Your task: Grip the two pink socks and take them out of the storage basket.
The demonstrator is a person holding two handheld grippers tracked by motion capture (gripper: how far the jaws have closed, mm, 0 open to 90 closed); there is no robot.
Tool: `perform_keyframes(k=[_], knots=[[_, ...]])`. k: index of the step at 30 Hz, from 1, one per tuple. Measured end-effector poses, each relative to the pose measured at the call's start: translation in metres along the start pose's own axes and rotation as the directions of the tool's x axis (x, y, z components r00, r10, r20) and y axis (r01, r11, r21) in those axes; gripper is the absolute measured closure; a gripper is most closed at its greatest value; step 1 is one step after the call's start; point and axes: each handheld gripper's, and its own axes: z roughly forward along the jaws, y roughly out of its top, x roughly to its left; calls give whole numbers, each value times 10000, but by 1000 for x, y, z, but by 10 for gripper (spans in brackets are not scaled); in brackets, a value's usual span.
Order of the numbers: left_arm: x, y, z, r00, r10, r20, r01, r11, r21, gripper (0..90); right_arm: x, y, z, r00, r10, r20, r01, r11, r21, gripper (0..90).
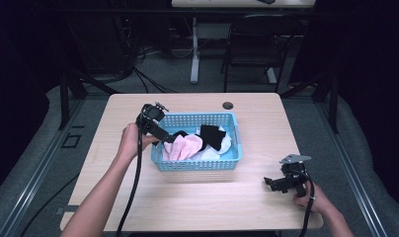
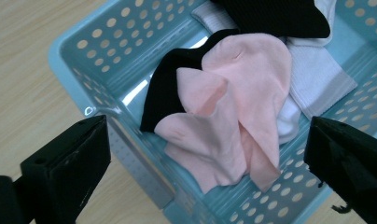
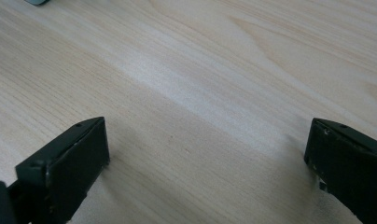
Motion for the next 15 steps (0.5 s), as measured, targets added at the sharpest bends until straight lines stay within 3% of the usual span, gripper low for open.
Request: perform_keyframes(k=[3, 11, 15], knots=[[-5, 4, 15, 9998, 114, 163, -122, 9989, 463, 22, 0, 0, 0, 10000, -2, 7, 2, 10000, -5, 0], [-11, 7, 38, 9995, 157, 276, -185, 9947, 1009, 29, 0, 0, 0, 10000, 20, 38, -20, 10000, -35, 0], [-14, 8, 46, 9991, 212, 375, -253, 9932, 1133, 94, 0, 0, 0, 10000, 22, 38, -22, 10000, -36, 0]])
